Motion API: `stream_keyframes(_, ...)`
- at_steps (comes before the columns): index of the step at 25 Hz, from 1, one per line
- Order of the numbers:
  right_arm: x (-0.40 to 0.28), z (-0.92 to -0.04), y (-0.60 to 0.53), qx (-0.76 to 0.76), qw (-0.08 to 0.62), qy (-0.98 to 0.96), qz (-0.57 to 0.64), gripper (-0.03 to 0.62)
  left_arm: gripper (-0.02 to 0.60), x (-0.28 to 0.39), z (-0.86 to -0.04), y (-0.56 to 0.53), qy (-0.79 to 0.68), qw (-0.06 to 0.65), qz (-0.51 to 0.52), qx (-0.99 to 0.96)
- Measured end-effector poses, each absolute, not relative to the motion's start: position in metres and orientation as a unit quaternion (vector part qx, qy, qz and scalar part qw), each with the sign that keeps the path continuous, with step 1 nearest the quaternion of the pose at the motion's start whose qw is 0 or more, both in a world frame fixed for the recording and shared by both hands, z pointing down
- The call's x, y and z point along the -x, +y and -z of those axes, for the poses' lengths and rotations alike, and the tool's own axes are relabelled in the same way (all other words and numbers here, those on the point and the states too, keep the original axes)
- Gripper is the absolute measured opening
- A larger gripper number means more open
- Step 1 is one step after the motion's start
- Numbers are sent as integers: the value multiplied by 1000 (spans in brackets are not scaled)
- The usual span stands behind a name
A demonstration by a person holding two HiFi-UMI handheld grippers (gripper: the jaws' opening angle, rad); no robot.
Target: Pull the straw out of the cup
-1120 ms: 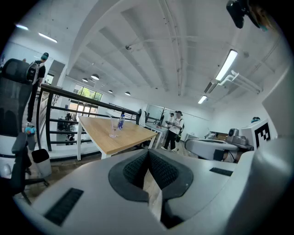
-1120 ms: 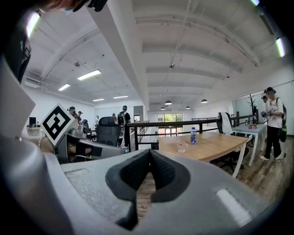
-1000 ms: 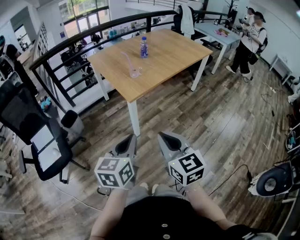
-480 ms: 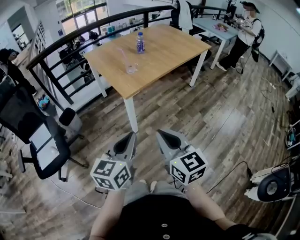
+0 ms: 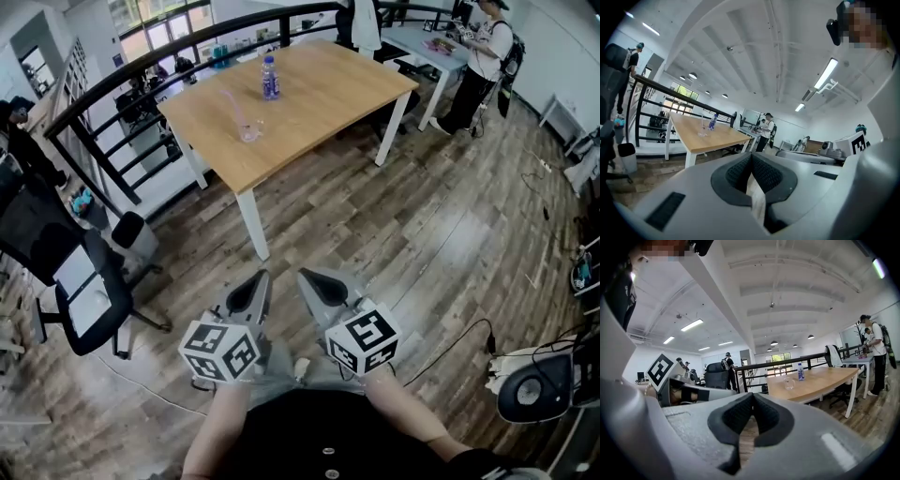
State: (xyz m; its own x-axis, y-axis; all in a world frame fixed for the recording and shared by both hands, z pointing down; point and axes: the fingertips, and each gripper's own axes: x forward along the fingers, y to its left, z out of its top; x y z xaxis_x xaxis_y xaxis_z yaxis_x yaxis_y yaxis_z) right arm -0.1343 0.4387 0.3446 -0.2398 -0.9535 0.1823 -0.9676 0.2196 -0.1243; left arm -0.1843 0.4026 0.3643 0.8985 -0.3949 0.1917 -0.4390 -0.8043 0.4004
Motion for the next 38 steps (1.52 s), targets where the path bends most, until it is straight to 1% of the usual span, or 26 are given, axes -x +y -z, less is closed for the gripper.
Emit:
stream_keyframes(10,108,-357,384,-615,32,-781,-105,-2,12,155,-382,343,-226,238,-53,-943)
stream_keyframes(16,74,-363,301,-637,56,-764,-85,-2,11,136,-383,253,-243,212,-65,-944)
stream_keyframes(20,54,-360,239,-650,53,-753,-84,-2,11,127,-380,195,-239,215,-63,-945)
stream_keyframes(25,48,-358,167,-656,46,-748,-87,-2,12,110,-378,140,-213,205,-74,-952)
stream_keyframes(28,45,-358,133,-666,54,-741,-72,-2,11,101,-379,107,-198,204,-72,-956)
stream_keyframes(33,35,-358,104,-674,84,-733,-45,-2,12,88,-383,70,-183,200,-77,-960)
stream_keyframes(38,28,-366,81,-671,81,-734,-59,-2,12,80,-397,50,-176,213,-84,-957)
